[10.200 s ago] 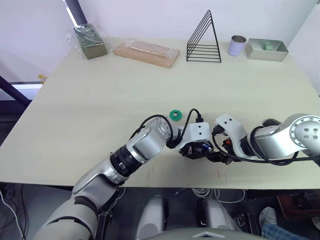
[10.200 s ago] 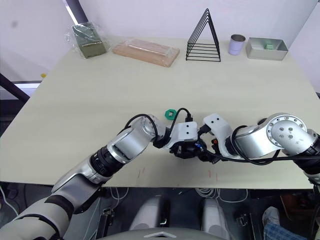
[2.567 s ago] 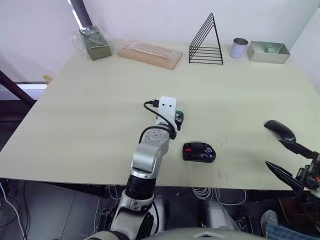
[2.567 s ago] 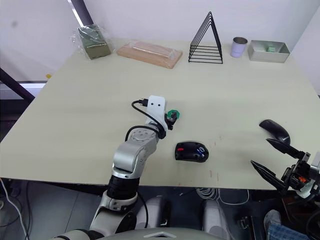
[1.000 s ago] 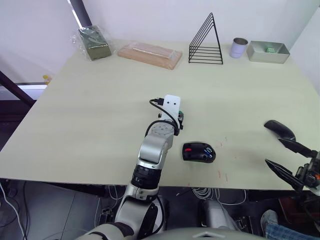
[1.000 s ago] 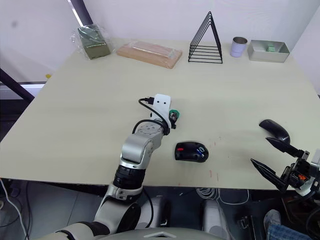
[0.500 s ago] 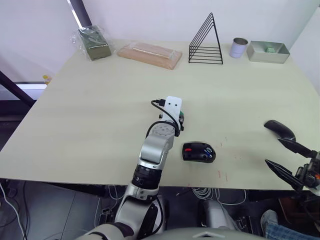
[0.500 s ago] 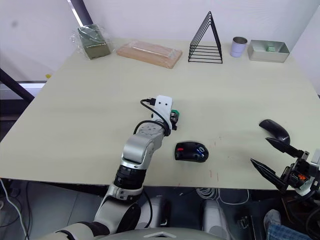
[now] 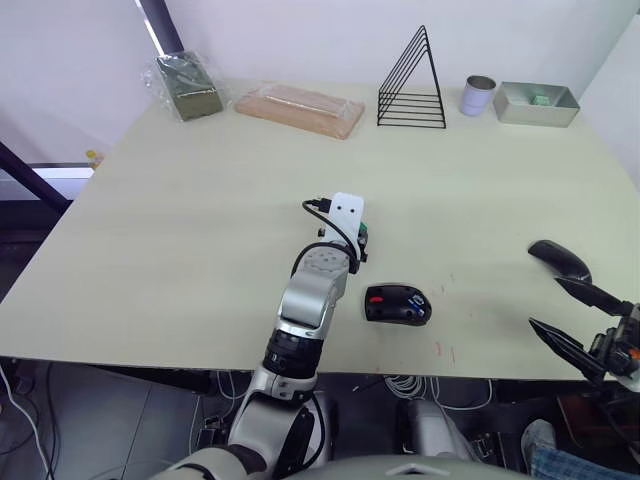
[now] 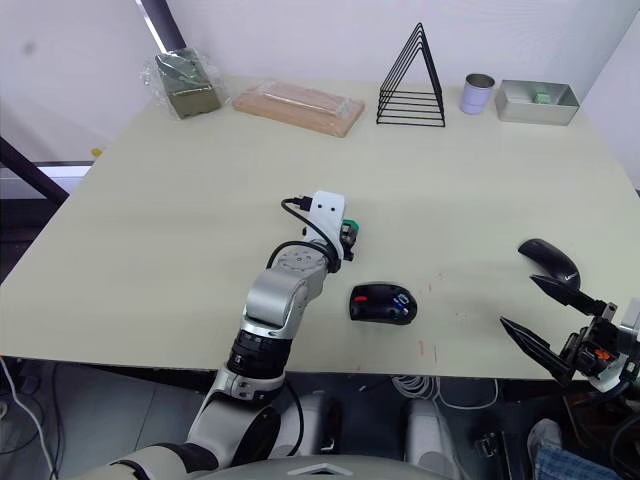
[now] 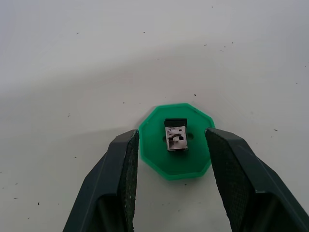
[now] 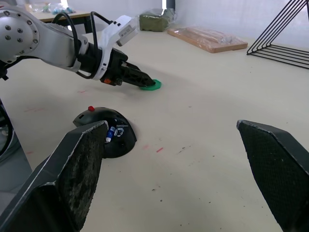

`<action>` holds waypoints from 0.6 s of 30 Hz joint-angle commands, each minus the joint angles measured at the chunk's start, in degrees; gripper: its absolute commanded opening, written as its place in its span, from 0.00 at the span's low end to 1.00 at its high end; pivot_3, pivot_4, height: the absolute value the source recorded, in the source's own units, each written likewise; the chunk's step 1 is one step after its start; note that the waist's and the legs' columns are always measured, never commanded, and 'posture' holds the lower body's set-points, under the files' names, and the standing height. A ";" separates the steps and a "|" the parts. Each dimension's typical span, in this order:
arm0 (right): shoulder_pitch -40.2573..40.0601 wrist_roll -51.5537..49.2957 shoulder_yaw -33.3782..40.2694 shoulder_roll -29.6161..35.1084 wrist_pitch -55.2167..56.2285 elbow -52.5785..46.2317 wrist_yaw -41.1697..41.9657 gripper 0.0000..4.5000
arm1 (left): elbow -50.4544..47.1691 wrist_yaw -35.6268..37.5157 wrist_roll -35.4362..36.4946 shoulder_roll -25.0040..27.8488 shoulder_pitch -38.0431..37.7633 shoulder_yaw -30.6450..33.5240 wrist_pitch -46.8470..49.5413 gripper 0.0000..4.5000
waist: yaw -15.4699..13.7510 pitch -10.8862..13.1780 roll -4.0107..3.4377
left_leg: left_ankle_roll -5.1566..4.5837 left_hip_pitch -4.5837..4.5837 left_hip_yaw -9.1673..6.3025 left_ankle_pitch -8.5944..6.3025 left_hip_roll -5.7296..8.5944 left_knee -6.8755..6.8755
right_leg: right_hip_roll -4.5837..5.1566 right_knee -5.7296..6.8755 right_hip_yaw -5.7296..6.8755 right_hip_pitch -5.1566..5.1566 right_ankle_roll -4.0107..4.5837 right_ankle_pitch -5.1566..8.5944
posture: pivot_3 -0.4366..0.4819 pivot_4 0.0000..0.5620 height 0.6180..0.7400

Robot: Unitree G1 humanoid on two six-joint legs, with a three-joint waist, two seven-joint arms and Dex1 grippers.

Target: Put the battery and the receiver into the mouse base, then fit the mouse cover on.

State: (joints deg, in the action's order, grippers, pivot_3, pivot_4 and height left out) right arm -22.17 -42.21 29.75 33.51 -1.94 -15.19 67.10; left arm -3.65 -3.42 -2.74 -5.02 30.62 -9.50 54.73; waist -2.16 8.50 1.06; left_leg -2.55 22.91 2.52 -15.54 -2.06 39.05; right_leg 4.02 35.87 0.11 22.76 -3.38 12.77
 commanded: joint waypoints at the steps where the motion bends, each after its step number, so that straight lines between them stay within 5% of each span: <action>1: -0.10 -0.99 0.59 0.08 0.20 -1.77 0.11 1.00 | -0.77 0.24 -0.41 -0.22 0.33 -0.43 -0.59 0.52 | 0.00 0.00 0.00 | 0.00 0.00 0.00 0.00 0.00 0.00 | 0.00 0.00 0.00 0.00 0.00 0.00 | 0.48 0.27 1.00; 11: 0.07 -0.91 0.49 0.11 0.10 -1.70 0.04 1.00 | -0.75 0.28 -0.25 -0.28 0.30 -0.16 -0.46 0.52 | 0.00 0.00 0.00 | 0.00 0.00 0.00 0.00 0.00 0.00 | 0.00 0.00 0.00 0.00 0.00 0.00 | 0.48 0.27 1.00; 15: 0.06 -0.92 0.46 0.08 0.02 -1.81 0.09 1.00 | -0.73 0.22 -0.42 -0.20 0.36 -0.32 -0.50 0.22 | 0.00 0.00 0.00 | 0.00 0.00 0.00 0.00 0.00 0.00 | 0.00 0.00 0.00 0.00 0.00 0.00 | 0.48 0.27 1.00; 18: 0.06 -0.92 0.42 0.09 0.00 -1.83 0.14 1.00 | -0.76 0.29 -0.44 -0.11 0.36 -0.40 -0.45 0.22 | 0.01 0.00 0.00 | 0.00 0.00 0.00 0.00 0.00 0.00 | 0.00 0.00 0.00 0.00 0.00 0.00 | 0.48 0.27 1.00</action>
State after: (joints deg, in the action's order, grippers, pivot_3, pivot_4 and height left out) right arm -22.13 -42.20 29.71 33.49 -2.19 -15.20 67.10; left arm -3.65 -3.40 -2.76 -4.98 30.62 -9.48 54.73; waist -2.15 8.50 1.06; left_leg -2.55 22.91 2.52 -15.54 -2.06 39.05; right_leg 4.02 35.87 0.11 22.76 -3.38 12.77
